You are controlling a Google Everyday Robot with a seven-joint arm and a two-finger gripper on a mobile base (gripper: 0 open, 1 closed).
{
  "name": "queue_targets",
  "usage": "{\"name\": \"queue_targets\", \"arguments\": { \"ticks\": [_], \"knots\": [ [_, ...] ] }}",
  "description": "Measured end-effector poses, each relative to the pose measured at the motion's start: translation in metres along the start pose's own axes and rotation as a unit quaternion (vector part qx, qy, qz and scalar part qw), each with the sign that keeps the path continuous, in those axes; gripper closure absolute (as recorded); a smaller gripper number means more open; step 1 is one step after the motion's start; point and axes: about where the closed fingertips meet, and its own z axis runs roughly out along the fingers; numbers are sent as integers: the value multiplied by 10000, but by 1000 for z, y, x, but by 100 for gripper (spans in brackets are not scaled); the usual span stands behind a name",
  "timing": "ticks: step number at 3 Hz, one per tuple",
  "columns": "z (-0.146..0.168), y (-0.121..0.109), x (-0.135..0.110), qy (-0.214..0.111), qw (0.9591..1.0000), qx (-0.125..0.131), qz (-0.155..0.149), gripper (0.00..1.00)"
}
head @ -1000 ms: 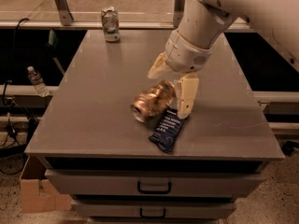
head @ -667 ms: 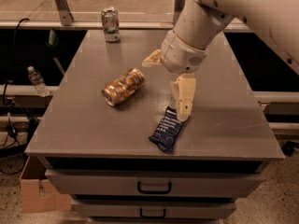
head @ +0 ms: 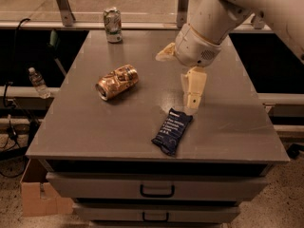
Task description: Knock orange can over
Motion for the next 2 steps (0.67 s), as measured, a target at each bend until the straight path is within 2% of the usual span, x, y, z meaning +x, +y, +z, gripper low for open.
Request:
{"name": "queue_targets", "arguments": {
  "ticks": [1, 2],
  "knots": [
    [-27, -17, 29, -170, 9982, 312, 486, 0],
    [-34, -25, 29, -197, 9976, 462, 486, 0]
  ]
}}
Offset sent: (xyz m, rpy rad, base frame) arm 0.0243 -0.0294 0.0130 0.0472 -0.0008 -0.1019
